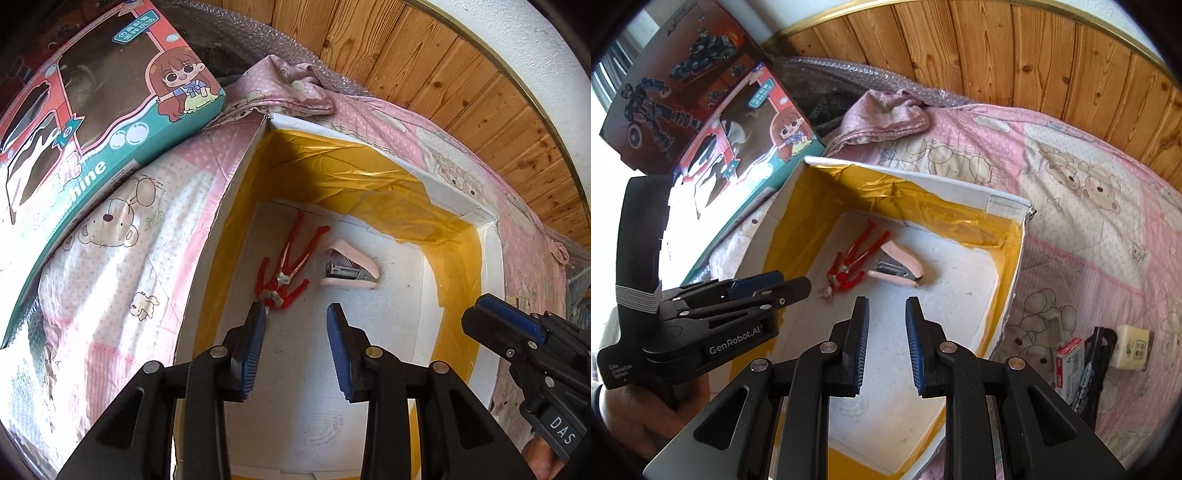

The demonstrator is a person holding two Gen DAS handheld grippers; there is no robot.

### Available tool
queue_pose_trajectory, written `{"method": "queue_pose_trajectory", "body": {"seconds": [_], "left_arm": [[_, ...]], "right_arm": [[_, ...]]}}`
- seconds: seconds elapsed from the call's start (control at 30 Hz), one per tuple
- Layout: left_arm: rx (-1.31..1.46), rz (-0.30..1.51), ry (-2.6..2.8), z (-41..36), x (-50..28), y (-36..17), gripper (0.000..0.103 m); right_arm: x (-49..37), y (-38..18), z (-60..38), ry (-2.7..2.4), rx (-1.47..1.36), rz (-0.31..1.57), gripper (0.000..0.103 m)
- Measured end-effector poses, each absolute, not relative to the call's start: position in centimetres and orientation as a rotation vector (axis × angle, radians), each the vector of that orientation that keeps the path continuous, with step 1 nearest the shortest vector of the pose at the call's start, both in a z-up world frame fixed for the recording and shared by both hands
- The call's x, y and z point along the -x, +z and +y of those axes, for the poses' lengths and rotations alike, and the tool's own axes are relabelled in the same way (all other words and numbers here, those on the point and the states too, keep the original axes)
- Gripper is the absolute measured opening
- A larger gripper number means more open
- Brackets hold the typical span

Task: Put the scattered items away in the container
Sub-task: 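Open both tools to drop the pliers and stapler into the box, then withdraw both tools from the box toward the remaining items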

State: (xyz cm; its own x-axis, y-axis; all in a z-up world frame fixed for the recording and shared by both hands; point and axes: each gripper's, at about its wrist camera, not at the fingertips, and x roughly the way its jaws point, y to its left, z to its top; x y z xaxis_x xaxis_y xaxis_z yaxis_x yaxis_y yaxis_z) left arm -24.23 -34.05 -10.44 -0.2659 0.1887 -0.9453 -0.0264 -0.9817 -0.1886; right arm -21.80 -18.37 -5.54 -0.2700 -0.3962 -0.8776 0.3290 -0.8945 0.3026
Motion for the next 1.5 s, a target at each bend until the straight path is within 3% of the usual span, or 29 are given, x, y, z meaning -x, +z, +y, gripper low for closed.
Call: {"method": "queue_pose_trajectory", "body": {"seconds": [0.9, 1.07, 1.5], "left_arm": [[1.671, -0.165, 2.359, -32.1, 8.0, -4.2, 0.039], [1.644, -0.120, 2.361, -30.8, 5.5, -3.6, 0.060], [1.619, 0.013, 2.285, -25.8, 0.9, -3.5, 0.064]], "right_arm": [[4.5, -3.6, -16.0, -2.201, -1.492, -0.114, 0.024], [1.8, -3.7, -14.1, -2.231, -1.494, -0.161, 0.024], [-2.9, -5.9, -5.4, -2.322, -1.561, -0.431, 0.024]]}}
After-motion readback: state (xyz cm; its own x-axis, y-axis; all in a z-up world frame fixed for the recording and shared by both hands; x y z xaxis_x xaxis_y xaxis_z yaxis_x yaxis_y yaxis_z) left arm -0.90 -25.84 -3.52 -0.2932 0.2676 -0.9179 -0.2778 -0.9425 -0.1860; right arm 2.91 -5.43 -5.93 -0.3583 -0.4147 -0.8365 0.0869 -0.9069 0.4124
